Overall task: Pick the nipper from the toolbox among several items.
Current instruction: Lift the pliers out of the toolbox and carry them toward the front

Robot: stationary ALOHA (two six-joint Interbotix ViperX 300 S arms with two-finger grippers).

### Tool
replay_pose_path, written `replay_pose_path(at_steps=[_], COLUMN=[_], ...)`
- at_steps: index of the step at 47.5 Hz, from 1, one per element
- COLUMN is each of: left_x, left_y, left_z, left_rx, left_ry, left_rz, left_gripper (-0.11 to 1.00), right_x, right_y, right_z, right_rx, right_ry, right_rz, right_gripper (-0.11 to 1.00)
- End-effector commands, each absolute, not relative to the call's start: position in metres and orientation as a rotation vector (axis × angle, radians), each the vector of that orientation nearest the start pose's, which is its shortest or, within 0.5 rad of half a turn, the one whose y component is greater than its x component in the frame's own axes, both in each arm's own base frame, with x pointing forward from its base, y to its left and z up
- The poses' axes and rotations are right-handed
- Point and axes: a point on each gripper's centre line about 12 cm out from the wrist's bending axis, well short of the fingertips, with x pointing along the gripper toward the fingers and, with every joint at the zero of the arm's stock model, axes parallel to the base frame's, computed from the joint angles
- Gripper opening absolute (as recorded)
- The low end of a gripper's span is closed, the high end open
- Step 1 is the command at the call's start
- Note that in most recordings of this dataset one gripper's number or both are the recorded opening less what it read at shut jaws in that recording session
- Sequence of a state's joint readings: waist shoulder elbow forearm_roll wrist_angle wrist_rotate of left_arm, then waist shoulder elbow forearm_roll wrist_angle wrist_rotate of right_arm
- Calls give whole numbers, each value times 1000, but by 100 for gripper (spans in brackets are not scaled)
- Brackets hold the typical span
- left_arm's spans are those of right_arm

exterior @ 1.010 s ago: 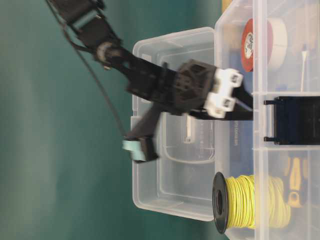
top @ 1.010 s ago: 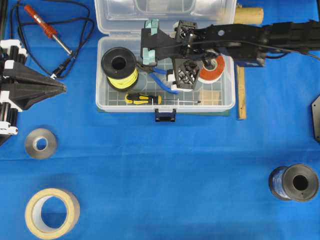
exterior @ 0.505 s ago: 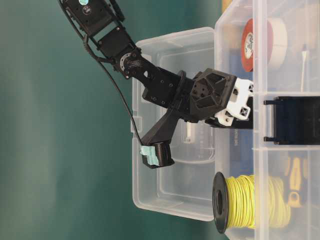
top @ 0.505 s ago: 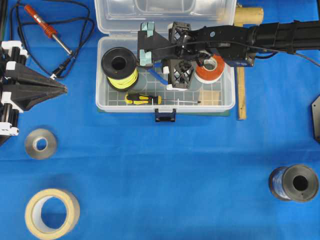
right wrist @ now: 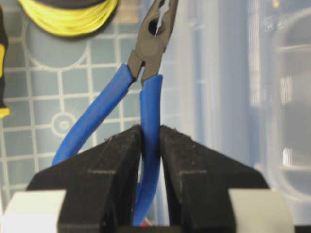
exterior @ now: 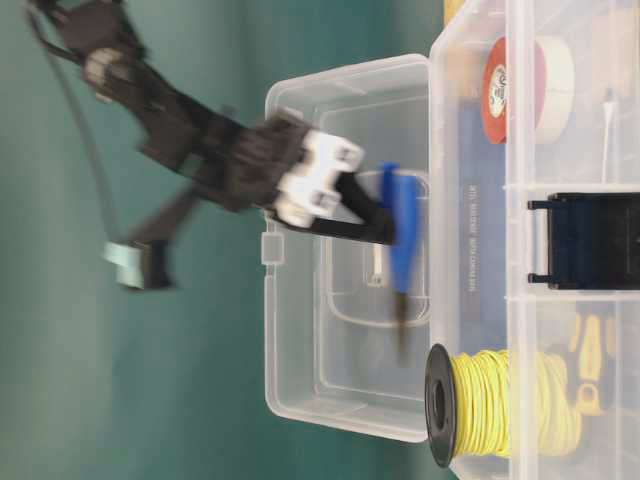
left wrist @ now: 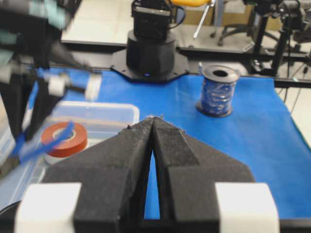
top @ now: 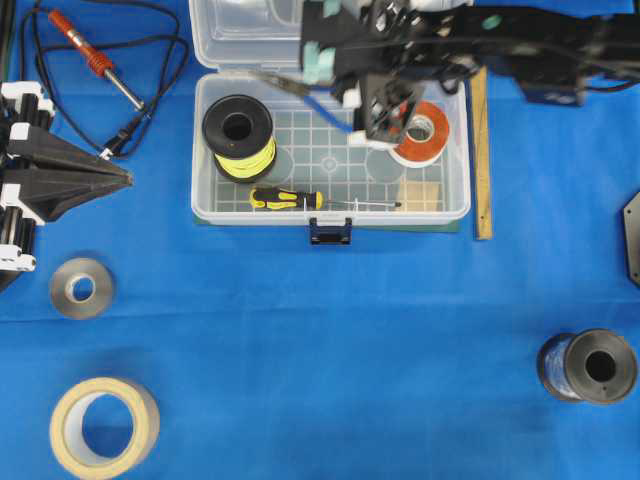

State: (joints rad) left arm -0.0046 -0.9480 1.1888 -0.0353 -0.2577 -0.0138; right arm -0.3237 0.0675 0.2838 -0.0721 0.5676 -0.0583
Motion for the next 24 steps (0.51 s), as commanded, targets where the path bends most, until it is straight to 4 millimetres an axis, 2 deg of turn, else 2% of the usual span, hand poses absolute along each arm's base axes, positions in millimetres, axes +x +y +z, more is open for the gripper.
replay_pose_path(at_steps=[1, 6, 10, 16, 24], left_x=[202, 202, 202, 202, 201], left_y=[0, 0, 0, 0, 1], left_z=[285, 285, 285, 285, 286], left_rx=[-51, -51, -51, -51, -51], left_ry=[-26, -28, -28, -29, -34], left_rz=[5, 3, 3, 5, 8], left_gripper=[0, 0, 0, 0, 0], right_x=[398, 388, 383, 381, 384], right_y=[-137, -118, -90, -46, 18], right_z=[267, 285, 290, 285, 264], right_rx=[11, 11, 11, 22, 63], right_ry=[845, 800, 772, 753, 754], right_rz=[-290, -267, -218, -134, -12], right_gripper=[13, 13, 13, 13, 13])
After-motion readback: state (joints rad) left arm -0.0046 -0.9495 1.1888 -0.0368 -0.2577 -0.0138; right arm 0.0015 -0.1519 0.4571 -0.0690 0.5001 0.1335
